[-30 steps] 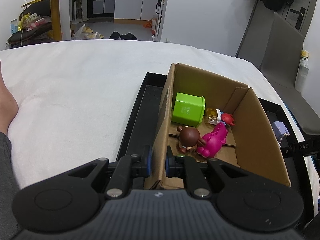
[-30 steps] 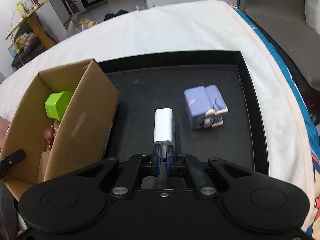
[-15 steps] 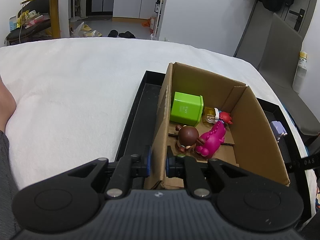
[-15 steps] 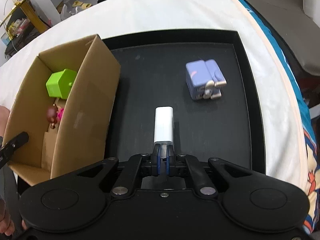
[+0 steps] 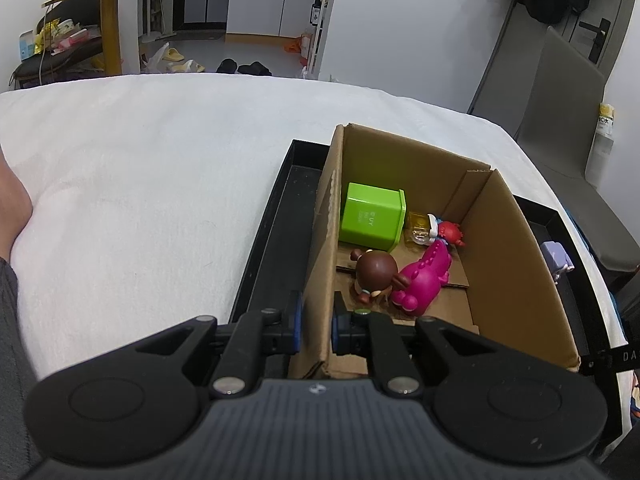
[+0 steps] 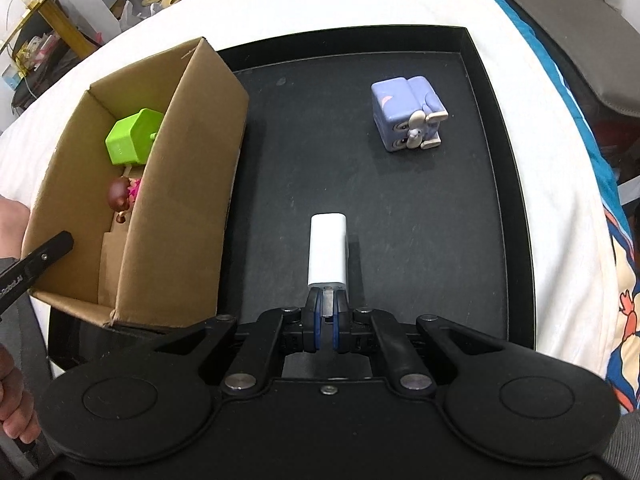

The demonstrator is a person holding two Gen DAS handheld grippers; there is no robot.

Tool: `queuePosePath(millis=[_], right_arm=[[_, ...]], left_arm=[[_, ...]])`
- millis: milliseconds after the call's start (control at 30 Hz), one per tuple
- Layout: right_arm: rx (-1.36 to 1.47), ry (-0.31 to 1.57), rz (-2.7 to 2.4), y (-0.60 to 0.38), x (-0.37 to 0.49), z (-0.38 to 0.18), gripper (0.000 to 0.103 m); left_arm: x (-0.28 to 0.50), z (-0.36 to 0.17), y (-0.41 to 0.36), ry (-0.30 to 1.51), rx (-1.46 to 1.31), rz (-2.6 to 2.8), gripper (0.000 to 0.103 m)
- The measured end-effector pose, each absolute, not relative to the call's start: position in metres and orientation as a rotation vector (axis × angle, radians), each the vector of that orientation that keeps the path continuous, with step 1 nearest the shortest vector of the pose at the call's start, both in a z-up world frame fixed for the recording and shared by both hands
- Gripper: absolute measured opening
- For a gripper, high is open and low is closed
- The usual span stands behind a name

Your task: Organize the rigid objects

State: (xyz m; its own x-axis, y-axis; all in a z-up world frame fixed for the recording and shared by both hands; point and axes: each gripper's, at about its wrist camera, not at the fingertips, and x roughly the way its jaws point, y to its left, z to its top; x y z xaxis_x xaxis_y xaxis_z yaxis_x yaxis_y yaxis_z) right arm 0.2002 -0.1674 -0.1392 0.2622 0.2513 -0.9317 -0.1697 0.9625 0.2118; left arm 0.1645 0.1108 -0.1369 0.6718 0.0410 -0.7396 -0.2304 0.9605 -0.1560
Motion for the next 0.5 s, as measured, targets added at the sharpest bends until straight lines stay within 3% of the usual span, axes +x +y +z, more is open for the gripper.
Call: queuePosePath(millis=[433,467,500], right_arm=[[0.091,1.324,0.291,-0.165,0.198,-0.15,0.009],[0.094,1.326,0.29,-0.165,0.2,-0.149,0.014],[0.097,1.326,0.289,-0.165,0.201,-0.148,0.024]], left_arm=[[0.164,-0.138,0.11,0.823,-0.247,0.153,0.012],[0.164,-0.138,0.11,0.823,-0.247,0.153,0.012],[0.164,-0.138,0.11,0.823,-0.247,0.153,0.012]])
